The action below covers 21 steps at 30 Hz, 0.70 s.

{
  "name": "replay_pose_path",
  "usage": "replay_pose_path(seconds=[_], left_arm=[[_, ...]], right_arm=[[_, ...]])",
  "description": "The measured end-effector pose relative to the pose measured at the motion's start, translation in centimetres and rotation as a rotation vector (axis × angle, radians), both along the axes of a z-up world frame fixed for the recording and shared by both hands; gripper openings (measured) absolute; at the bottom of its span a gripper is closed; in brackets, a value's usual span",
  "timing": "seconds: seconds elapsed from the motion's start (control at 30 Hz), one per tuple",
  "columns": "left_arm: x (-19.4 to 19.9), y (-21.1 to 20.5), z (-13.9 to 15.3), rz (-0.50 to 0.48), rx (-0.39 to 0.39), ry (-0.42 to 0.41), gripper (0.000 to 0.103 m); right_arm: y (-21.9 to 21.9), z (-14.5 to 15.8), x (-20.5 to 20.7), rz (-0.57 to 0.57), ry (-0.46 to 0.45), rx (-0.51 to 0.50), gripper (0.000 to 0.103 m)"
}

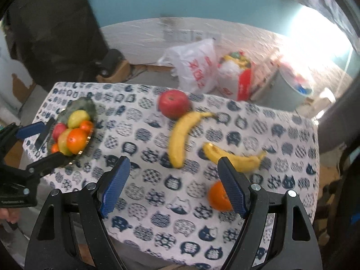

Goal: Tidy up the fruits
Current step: 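Move both open tools from the bowl back toward the loose fruit, then close the right tool on a mandarin orange beside the bananas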

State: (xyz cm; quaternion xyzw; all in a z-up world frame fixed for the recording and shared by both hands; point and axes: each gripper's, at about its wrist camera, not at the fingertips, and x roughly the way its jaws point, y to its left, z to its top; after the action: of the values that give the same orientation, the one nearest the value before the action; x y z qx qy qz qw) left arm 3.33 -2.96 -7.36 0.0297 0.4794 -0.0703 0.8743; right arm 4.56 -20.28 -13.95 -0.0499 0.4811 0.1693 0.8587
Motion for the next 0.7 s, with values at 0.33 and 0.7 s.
replay_pose_path(seconds=[0.33, 0.7], left_arm=[[1.7, -3.5, -2.1, -0.065, 0.027, 0.054, 0.089], [3.9, -4.7, -6.1, -0.066, 0.048, 0.156, 0.089]], right_arm=[[-5.6, -5.1, 1.2, -0.108, 0.115, -0.037, 0.079], [-6.6, -10.7, 2.9, -0.115, 0.219, -0.074, 0.079]])
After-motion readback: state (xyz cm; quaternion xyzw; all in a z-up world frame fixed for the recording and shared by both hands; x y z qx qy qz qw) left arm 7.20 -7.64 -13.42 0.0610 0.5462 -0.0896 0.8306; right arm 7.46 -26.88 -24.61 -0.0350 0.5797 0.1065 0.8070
